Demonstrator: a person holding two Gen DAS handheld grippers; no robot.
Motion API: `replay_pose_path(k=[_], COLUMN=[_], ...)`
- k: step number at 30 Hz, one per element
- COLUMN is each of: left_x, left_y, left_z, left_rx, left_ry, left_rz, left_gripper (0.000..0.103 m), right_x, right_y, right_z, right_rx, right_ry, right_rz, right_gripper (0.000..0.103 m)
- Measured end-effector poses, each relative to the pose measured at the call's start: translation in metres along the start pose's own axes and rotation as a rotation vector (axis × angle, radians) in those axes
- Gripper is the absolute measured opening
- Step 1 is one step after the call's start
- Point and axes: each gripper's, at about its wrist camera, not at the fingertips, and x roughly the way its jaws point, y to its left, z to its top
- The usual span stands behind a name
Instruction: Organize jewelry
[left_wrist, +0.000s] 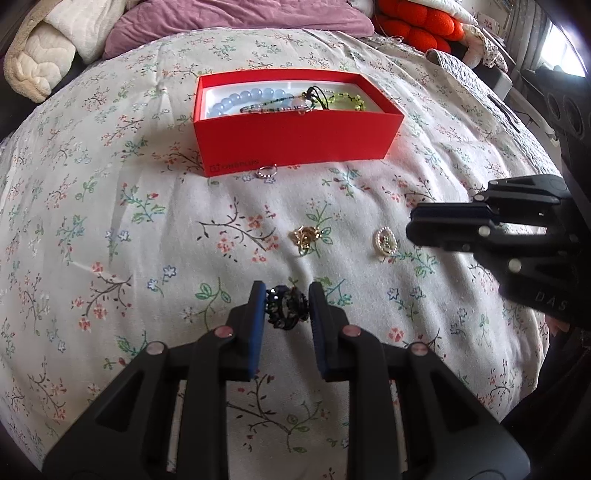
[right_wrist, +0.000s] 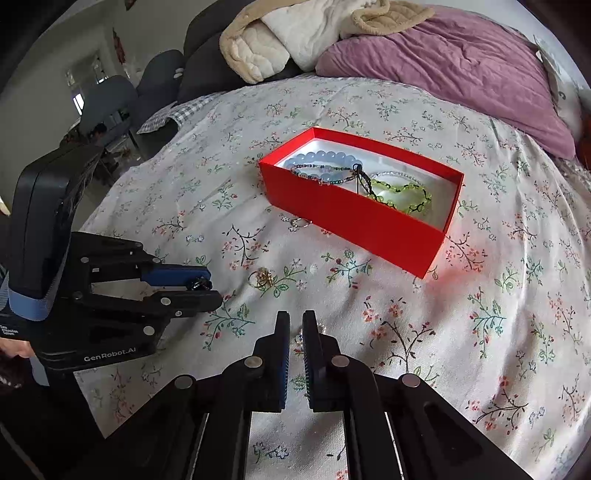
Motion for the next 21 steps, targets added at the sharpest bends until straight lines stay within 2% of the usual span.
replay_pose_path(k=[7, 15, 16, 18, 19, 20, 21], left_x=[0.003, 0.004, 0.004, 0.004, 0.004, 0.004, 0.003], left_y=[-0.002, -0.005, -0.005, -0.004, -0.004, -0.004, -0.003], left_z=[-0.003, -0.007, -0.008, -0.009, -0.009, -0.010, -0.010], left_rx=[0.004, 0.001, 0.001, -0.003, -0.005, -0.007, -0.009], left_ry=[0.016, 0.033, 0.034, 0.036, 0.037, 0.037, 0.038], left_rz=[-0.003, -0.019, -0.020, -0.025, -0.028, -0.030, -0.032], left_gripper=[0.025, 0.025, 0.025, 0.025, 0.025, 0.025, 0.025], right_x=[0.024, 0.034, 0.034, 0.033, 0.031, 0.028, 0.027], right_y=[0.010, 0.016, 0.016, 0.017, 0.017, 0.019, 0.020], right_z=[-0.007, -0.011, -0.011, -0.010, -0.010, -0.009, -0.008], right_rx=[-0.068, -0.141, -0.145, -0.153, -0.158, -0.166, -0.177], right_ry=[0.093, 0.119, 0.116, 0.109, 0.095, 0.067, 0.050], right_rz=[-0.036, -0.062, -0.063, -0.066, -0.071, -0.075, -0.073], right_gripper=[0.012, 0.016, 0.019, 0.037, 0.064, 0.069, 0.069])
